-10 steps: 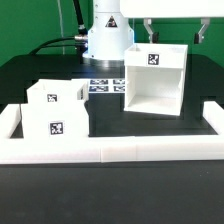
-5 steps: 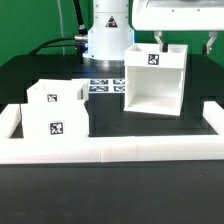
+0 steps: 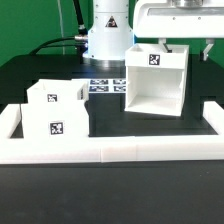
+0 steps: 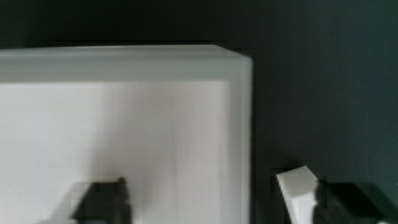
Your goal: Assemble drawer
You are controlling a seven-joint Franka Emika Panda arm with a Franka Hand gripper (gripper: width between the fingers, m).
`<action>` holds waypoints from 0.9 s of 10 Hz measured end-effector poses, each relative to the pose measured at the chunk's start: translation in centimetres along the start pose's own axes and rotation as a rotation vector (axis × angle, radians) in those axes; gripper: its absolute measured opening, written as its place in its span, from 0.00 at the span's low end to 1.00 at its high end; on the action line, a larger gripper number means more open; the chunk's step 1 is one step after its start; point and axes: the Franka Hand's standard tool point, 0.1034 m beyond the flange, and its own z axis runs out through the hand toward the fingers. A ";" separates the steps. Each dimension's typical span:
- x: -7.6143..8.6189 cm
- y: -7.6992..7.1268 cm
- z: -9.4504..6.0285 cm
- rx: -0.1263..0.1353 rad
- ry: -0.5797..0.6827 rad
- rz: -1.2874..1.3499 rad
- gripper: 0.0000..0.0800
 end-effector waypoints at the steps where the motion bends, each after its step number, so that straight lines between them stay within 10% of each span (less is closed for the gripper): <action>1: 0.0 0.0 0.0 0.000 -0.001 -0.005 0.48; 4: 0.0 0.1 0.1 -0.001 -0.001 -0.013 0.10; 9: 0.0 0.1 0.0 -0.001 -0.001 -0.013 0.05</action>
Offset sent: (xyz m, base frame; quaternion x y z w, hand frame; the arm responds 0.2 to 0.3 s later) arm 0.0000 0.0000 0.0000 0.0000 0.0000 0.0000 1.0000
